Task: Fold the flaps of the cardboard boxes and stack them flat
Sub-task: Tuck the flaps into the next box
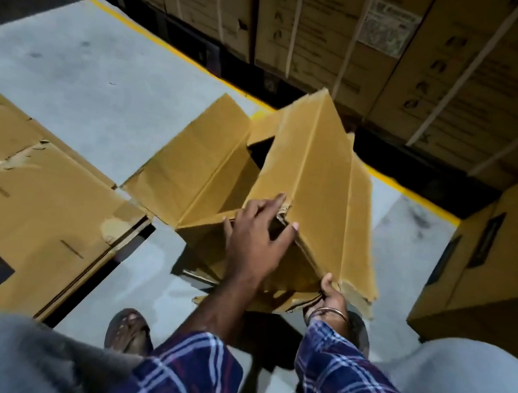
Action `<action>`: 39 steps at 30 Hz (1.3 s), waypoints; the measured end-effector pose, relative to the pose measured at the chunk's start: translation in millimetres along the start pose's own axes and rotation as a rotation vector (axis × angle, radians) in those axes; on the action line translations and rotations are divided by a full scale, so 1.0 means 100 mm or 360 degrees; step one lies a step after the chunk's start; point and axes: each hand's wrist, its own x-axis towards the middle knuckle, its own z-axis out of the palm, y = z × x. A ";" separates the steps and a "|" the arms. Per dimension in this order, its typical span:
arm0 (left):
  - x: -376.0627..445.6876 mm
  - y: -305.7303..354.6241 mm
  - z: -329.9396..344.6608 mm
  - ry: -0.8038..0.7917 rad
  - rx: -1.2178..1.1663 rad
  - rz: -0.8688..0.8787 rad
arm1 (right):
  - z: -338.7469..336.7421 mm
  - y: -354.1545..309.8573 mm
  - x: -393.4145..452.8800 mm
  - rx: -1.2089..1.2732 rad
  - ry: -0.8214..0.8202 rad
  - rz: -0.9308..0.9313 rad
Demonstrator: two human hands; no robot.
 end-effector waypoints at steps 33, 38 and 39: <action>0.15 -1.74 0.43 -0.0003 0.0271 -0.0990 | -0.12 -0.25 0.69 -0.1761 0.0576 -0.0376; 0.14 -1.93 0.61 -0.0549 -0.0582 -0.1117 | -0.35 -0.22 0.74 -0.1744 0.0705 -0.0181; 0.11 -1.91 0.65 -0.0616 -0.0696 -0.1138 | -0.34 -0.21 0.74 -0.1736 0.0683 -0.0171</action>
